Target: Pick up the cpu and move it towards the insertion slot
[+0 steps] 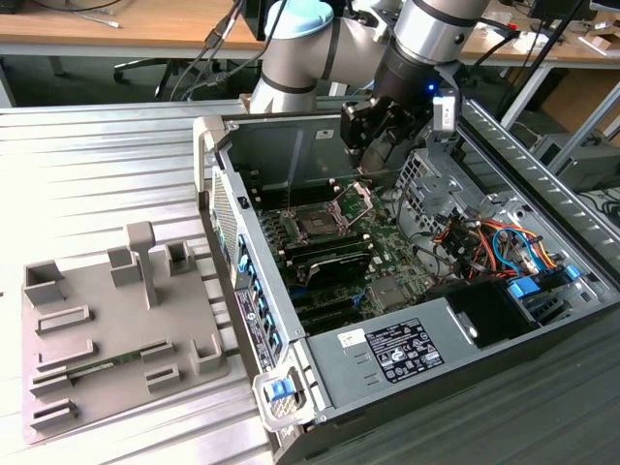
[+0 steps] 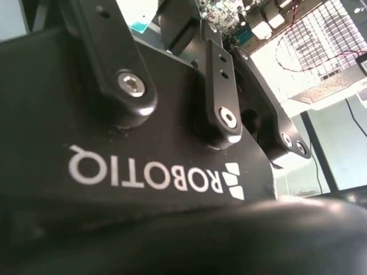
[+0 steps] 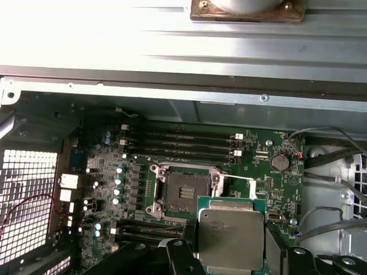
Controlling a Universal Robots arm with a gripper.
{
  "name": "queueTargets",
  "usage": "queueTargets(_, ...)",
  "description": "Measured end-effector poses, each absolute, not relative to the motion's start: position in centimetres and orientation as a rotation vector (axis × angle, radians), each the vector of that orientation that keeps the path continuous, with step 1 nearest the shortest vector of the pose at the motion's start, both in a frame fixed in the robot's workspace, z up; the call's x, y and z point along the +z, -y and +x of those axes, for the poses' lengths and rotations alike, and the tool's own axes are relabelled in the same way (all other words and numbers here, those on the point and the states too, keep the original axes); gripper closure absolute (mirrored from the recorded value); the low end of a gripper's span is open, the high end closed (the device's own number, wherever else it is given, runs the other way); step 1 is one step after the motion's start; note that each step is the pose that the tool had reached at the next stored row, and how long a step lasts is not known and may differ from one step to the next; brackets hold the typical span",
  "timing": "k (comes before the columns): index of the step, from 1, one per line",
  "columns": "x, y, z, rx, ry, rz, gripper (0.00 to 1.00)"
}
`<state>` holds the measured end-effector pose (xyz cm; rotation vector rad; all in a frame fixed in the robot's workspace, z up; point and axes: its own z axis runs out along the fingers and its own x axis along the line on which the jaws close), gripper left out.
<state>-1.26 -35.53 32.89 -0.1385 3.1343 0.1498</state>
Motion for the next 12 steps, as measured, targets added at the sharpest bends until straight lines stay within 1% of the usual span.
queueTargets(12, 32.50, 35.16, -1.26, 0.151, -3.134, -0.138, 0.45)
